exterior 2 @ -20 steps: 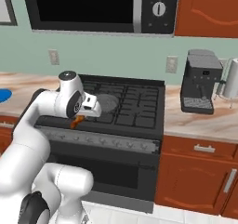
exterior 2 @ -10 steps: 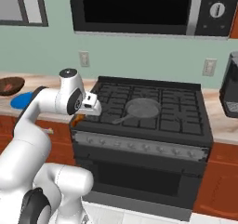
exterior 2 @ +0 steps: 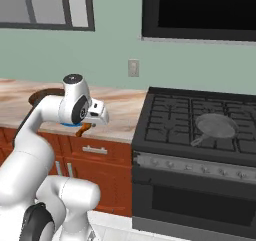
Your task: Place the chicken drumstick on the plate and place the sweet potato on the same plate.
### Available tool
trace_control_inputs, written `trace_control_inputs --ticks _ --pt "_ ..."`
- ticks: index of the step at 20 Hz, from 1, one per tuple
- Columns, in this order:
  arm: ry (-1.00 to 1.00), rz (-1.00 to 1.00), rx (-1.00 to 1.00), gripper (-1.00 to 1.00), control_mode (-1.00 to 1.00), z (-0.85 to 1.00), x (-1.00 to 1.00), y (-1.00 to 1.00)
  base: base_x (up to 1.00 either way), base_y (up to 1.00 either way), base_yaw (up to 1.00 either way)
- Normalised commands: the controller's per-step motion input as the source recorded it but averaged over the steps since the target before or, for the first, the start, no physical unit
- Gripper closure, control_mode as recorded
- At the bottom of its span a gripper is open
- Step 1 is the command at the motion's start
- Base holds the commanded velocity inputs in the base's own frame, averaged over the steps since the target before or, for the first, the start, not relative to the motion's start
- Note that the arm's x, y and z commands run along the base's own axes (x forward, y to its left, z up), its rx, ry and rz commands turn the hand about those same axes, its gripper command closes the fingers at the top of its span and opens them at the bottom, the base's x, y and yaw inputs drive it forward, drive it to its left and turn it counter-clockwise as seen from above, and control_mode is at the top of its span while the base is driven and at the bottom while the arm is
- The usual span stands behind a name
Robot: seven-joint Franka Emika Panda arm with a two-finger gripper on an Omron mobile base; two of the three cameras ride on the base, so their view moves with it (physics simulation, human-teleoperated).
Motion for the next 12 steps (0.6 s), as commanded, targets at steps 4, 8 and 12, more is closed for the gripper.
trace_control_inputs --ticks 4,8,12 --pt "0.0 0.0 0.0 1.0 1.0 0.0 0.0 0.0 0.45 0.93 0.0" --pt "0.0 0.0 0.0 1.0 1.0 0.0 0.0 0.0 0.58 0.35 0.0" --pt "0.0 0.0 0.0 1.0 1.0 0.0 0.0 0.0 0.61 0.22 0.0"
